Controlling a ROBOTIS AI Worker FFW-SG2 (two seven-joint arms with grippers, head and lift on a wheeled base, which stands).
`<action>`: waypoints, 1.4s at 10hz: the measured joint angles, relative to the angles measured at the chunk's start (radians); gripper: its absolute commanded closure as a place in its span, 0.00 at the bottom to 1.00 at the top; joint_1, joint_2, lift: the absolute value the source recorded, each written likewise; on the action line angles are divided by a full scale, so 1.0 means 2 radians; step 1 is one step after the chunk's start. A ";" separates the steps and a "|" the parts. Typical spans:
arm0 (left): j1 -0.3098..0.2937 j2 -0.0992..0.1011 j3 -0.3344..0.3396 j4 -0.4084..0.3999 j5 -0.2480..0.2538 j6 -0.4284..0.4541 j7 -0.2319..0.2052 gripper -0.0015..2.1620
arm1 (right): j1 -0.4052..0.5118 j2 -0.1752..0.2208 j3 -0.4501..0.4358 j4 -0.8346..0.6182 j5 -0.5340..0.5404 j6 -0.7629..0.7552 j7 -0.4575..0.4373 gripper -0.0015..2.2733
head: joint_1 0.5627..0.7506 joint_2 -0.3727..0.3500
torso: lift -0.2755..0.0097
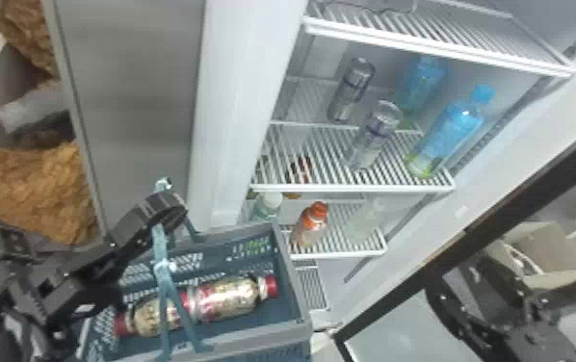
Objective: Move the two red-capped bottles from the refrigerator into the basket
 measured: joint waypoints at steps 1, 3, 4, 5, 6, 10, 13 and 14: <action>0.000 0.000 0.000 -0.001 0.000 -0.002 -0.001 0.56 | 0.004 0.000 -0.002 0.005 0.000 -0.007 0.006 0.12 | 0.70 0.03 | 0.97; 0.000 0.000 -0.002 -0.006 0.000 -0.008 -0.002 0.56 | 0.005 0.000 -0.008 0.020 -0.003 -0.024 0.021 0.12 | 0.70 0.03 | 0.97; 0.003 0.000 -0.003 -0.012 -0.003 -0.010 -0.002 0.56 | 0.003 0.000 -0.011 0.030 -0.008 -0.032 0.030 0.12 | 0.70 0.03 | 0.97; 0.006 0.001 -0.002 -0.018 -0.006 -0.011 -0.002 0.56 | 0.001 0.000 -0.012 0.036 -0.012 -0.036 0.035 0.12 | 0.70 0.03 | 0.97; 0.011 0.002 -0.001 -0.026 -0.009 -0.011 0.000 0.56 | 0.001 0.000 -0.013 0.042 -0.017 -0.038 0.040 0.12 | 0.70 0.03 | 0.97; 0.021 0.002 0.007 -0.053 -0.022 -0.014 0.005 0.56 | -0.001 0.000 -0.012 0.048 -0.023 -0.041 0.044 0.12 | 0.70 0.03 | 0.97; 0.026 0.000 0.011 -0.060 -0.023 -0.014 0.008 0.56 | 0.001 0.000 -0.007 0.052 -0.026 -0.041 0.045 0.12 | 0.70 0.03 | 0.97; 0.027 -0.001 0.011 -0.061 -0.023 -0.014 0.008 0.56 | -0.001 0.000 -0.005 0.053 -0.026 -0.041 0.045 0.12 | 0.70 0.03 | 0.97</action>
